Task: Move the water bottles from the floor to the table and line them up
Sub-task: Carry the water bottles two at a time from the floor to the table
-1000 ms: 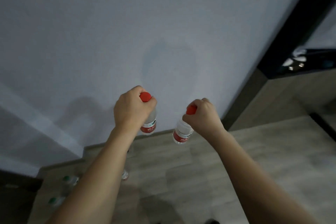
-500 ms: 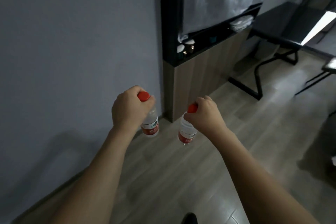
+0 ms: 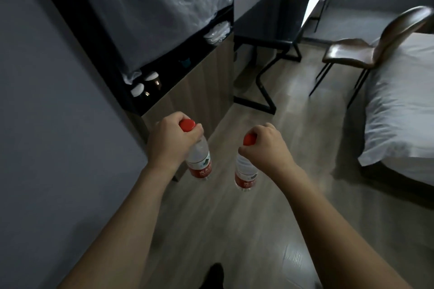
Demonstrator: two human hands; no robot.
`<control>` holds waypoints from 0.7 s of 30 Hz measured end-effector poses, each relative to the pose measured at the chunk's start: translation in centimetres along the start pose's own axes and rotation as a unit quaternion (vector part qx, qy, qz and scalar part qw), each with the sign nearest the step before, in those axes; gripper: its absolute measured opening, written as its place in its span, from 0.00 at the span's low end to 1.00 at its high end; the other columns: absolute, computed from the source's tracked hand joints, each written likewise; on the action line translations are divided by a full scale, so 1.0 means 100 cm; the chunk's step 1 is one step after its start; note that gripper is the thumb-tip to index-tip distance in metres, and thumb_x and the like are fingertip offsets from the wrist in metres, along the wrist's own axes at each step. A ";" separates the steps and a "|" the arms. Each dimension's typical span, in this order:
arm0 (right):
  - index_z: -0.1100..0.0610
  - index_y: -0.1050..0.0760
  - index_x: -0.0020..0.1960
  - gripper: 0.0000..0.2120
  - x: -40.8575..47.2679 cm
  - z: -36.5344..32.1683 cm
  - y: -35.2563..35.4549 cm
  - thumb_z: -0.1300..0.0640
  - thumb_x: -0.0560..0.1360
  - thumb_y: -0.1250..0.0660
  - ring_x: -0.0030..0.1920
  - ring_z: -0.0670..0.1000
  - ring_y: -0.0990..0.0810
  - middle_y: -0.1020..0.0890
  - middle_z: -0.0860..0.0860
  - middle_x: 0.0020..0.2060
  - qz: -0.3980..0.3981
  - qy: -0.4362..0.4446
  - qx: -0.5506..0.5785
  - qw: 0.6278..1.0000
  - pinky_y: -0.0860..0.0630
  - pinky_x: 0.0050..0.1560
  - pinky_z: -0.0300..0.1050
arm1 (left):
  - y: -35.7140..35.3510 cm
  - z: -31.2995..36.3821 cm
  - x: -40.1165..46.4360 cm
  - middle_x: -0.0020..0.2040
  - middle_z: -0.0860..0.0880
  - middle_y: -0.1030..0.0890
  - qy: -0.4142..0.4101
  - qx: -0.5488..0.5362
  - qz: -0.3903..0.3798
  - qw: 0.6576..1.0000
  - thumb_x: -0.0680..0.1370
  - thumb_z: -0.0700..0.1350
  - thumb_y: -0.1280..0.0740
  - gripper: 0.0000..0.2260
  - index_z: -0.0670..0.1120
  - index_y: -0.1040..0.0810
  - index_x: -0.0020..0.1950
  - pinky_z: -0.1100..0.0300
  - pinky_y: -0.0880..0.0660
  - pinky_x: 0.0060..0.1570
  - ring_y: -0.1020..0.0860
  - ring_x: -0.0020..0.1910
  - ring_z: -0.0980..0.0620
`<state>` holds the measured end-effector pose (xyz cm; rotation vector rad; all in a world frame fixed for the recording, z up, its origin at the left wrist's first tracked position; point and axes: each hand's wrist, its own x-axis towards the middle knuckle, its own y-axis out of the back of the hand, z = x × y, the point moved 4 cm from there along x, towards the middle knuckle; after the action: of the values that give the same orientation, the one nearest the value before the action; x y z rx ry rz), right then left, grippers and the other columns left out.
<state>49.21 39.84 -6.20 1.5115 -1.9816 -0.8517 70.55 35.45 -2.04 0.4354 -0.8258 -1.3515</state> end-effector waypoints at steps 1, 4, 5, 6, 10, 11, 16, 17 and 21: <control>0.54 0.25 0.44 0.09 0.007 0.009 0.007 0.54 0.67 0.28 0.40 0.46 0.28 0.30 0.48 0.44 0.008 -0.008 0.002 1.000 0.28 0.41 0.41 | -0.012 0.008 0.009 0.32 0.54 0.21 -0.007 -0.005 -0.008 1.000 0.71 0.54 0.28 0.10 0.50 0.23 0.38 0.61 0.27 0.34 0.22 0.34 0.57; 0.53 0.25 0.42 0.07 0.030 0.034 0.024 0.54 0.67 0.29 0.38 0.45 0.28 0.30 0.47 0.43 0.024 -0.028 0.002 0.999 0.32 0.36 0.37 | -0.048 0.032 0.038 0.31 0.53 0.21 -0.029 -0.015 -0.033 0.999 0.70 0.53 0.27 0.10 0.48 0.22 0.37 0.60 0.27 0.35 0.22 0.34 0.56; 0.52 0.26 0.41 0.07 0.040 0.042 0.028 0.54 0.67 0.29 0.38 0.44 0.28 0.30 0.47 0.43 0.025 -0.035 0.001 0.999 0.33 0.35 0.36 | -0.060 0.039 0.048 0.32 0.52 0.21 -0.036 -0.018 -0.041 0.998 0.70 0.52 0.27 0.10 0.48 0.22 0.37 0.59 0.26 0.36 0.22 0.35 0.54; 0.52 0.26 0.41 0.07 0.050 0.050 0.032 0.55 0.67 0.28 0.39 0.45 0.28 0.30 0.47 0.43 0.024 -0.043 -0.002 0.999 0.33 0.36 0.37 | -0.072 0.045 0.059 0.32 0.52 0.21 -0.043 -0.021 -0.048 0.998 0.70 0.52 0.27 0.10 0.47 0.22 0.37 0.57 0.24 0.37 0.21 0.36 0.52; 0.54 0.23 0.43 0.08 0.103 0.078 0.052 0.54 0.66 0.29 0.43 0.50 0.26 0.28 0.50 0.44 0.027 -0.071 -0.022 0.997 0.27 0.44 0.44 | -0.119 0.067 0.107 0.32 0.52 0.21 -0.069 -0.037 -0.064 0.995 0.71 0.52 0.27 0.10 0.47 0.22 0.38 0.55 0.23 0.38 0.21 0.36 0.51; 0.55 0.23 0.43 0.08 0.119 0.083 0.059 0.54 0.65 0.29 0.44 0.50 0.26 0.28 0.50 0.44 0.032 -0.074 -0.025 0.996 0.27 0.45 0.44 | -0.130 0.072 0.121 0.32 0.52 0.21 -0.075 -0.039 -0.067 0.994 0.71 0.52 0.27 0.10 0.47 0.22 0.38 0.56 0.24 0.38 0.21 0.36 0.52; 0.54 0.22 0.44 0.09 0.199 0.103 0.095 0.54 0.65 0.29 0.44 0.49 0.26 0.27 0.50 0.45 0.057 -0.087 -0.041 0.994 0.24 0.47 0.45 | -0.187 0.104 0.197 0.32 0.53 0.22 -0.093 -0.065 -0.089 0.989 0.73 0.51 0.27 0.09 0.47 0.23 0.38 0.60 0.28 0.35 0.22 0.35 0.54; 0.54 0.23 0.44 0.09 0.214 0.108 0.102 0.54 0.66 0.29 0.44 0.49 0.26 0.27 0.50 0.45 0.065 -0.088 -0.040 0.993 0.24 0.46 0.45 | -0.199 0.112 0.212 0.32 0.53 0.22 -0.099 -0.066 -0.092 0.989 0.73 0.51 0.27 0.09 0.48 0.23 0.38 0.62 0.30 0.34 0.23 0.35 0.55; 0.53 0.24 0.45 0.09 0.270 0.130 0.137 0.54 0.67 0.29 0.43 0.48 0.26 0.28 0.49 0.45 0.092 -0.096 -0.036 0.990 0.23 0.45 0.44 | -0.244 0.149 0.263 0.33 0.52 0.22 -0.106 -0.071 -0.102 0.987 0.72 0.51 0.27 0.09 0.47 0.22 0.39 0.60 0.27 0.36 0.22 0.36 0.52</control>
<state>24.11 18.63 -4.42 1.2243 -2.1638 -1.0100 43.16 7.90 -2.55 0.2723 -0.8697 -1.6573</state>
